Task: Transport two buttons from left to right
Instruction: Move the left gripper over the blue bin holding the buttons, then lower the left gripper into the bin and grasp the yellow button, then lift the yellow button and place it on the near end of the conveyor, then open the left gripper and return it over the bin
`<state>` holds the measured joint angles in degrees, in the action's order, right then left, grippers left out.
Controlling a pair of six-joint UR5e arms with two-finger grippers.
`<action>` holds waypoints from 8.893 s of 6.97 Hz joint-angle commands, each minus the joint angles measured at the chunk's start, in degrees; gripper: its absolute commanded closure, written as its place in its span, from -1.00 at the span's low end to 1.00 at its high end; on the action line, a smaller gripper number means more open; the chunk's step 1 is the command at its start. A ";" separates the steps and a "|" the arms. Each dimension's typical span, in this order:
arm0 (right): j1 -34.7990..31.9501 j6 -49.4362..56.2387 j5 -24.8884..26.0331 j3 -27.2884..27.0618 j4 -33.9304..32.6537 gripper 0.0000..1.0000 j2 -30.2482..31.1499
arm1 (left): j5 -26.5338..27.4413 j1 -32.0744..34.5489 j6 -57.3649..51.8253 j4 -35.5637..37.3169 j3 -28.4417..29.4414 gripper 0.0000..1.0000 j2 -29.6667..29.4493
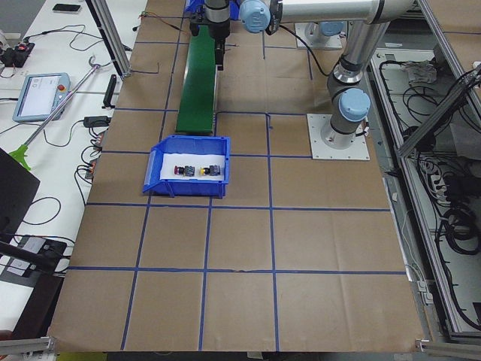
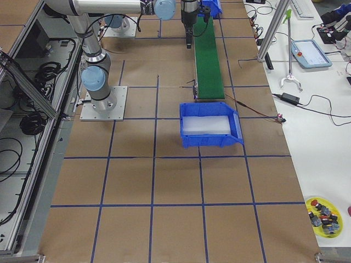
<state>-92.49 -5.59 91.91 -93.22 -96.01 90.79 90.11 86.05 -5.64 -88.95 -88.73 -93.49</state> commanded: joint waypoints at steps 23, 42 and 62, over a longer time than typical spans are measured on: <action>0.02 -0.65 -0.85 -0.12 0.03 -1.00 -0.43 | 0.07 -29.36 -27.15 35.43 -13.84 0.51 -20.86; -0.06 -0.65 -0.85 -0.03 -0.05 -1.00 -0.61 | 0.24 1.66 0.54 32.98 -6.32 0.79 -23.40; -0.06 -0.65 -0.94 -0.12 -0.05 -1.00 -0.61 | -0.45 -25.85 -28.48 12.22 13.33 -0.99 -24.37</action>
<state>-92.59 -6.24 90.97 -93.31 -96.06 90.17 89.84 60.10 -35.37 -77.47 -75.07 -117.01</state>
